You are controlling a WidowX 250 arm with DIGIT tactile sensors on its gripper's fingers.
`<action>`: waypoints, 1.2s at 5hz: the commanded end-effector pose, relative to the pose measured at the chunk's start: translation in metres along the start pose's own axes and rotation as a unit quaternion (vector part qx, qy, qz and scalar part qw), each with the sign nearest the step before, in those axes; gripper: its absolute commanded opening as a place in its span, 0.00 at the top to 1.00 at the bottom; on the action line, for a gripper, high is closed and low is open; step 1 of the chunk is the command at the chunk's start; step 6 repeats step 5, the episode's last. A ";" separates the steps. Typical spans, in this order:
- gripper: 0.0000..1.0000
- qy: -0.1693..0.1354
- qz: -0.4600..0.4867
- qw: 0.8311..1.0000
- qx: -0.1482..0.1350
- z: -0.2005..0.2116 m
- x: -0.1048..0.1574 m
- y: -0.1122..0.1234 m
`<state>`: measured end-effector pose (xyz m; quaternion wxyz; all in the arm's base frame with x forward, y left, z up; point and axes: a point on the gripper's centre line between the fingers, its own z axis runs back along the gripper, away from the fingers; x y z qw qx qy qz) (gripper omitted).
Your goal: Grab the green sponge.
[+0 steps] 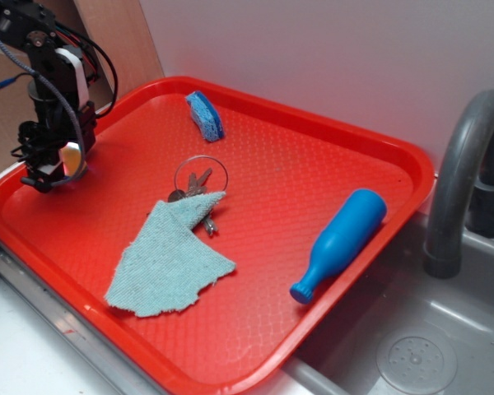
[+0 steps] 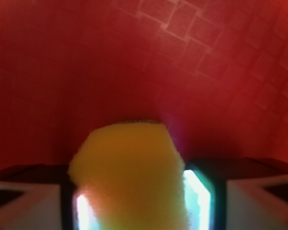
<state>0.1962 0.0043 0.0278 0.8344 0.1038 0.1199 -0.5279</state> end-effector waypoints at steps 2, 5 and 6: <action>1.00 -0.031 0.346 0.937 -0.037 0.130 0.038 -0.013; 1.00 -0.150 0.435 0.882 -0.104 0.198 0.055 -0.009; 1.00 -0.150 0.435 0.882 -0.104 0.198 0.055 -0.009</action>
